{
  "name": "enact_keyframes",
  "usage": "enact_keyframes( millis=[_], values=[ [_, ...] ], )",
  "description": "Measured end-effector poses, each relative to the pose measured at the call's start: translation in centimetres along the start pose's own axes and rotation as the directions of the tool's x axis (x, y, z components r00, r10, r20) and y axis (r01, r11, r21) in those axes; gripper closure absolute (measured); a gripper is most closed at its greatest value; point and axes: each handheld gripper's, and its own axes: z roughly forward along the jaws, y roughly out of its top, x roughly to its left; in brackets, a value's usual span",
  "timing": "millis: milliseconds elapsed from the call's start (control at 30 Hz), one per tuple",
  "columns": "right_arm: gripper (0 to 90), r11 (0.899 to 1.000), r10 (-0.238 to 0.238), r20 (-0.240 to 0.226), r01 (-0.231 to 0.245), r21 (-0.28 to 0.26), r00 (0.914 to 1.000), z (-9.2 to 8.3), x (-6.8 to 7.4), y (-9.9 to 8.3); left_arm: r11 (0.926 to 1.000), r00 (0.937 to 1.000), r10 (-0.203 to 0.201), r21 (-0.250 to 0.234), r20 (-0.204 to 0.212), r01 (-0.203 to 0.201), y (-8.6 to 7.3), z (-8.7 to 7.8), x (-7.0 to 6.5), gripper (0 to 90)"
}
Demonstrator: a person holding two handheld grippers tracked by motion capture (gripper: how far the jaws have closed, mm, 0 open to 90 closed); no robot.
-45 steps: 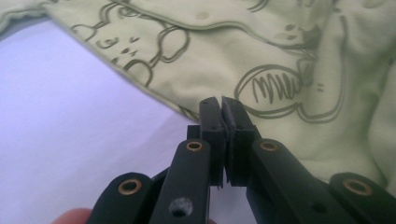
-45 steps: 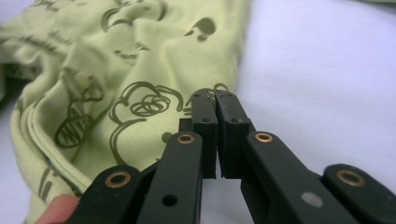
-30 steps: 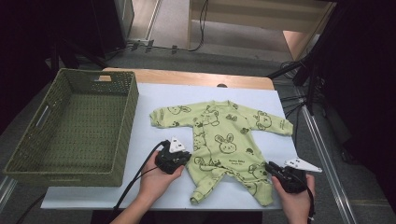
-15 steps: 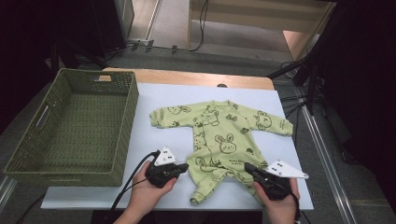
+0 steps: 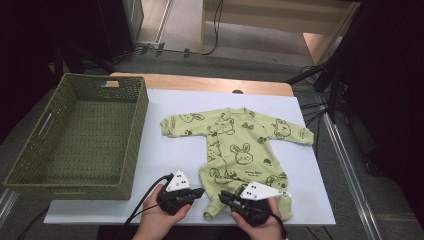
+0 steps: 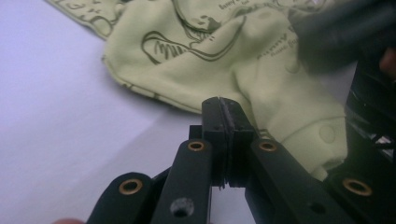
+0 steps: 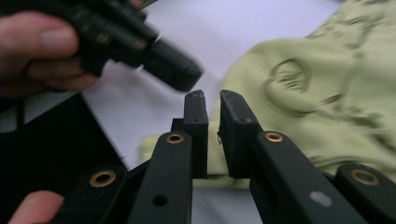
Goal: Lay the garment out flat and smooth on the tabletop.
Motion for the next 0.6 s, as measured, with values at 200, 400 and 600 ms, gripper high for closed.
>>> enact_keyframes(
  millis=[200, 400, 600],
  values=[
    [73.4, 0.999, -0.007, 0.016, 0.006, 0.054, 0.9999, 0.7, 0.6, -1.1, 1.0, 1.0, -0.004, -0.003, 0.003, 0.004, -0.4, -0.5, 0.2, 88.7],
    [52.5, 0.998, -0.004, -0.019, 0.005, 0.064, 0.9998, 0.6, 1.7, -2.4, 0.9998, 0.9999, -0.012, -0.014, 0.003, 0.012, -0.5, -0.6, 0.4, 87.9],
    [66.2, 0.993, -0.052, 0.042, 0.047, 0.11, 0.9978, 0.8, 2.0, -2.7, 0.9997, 0.9997, -0.003, -0.022, 0.022, 0.004, -0.4, -0.6, -0.1, 86.9]
  ],
)
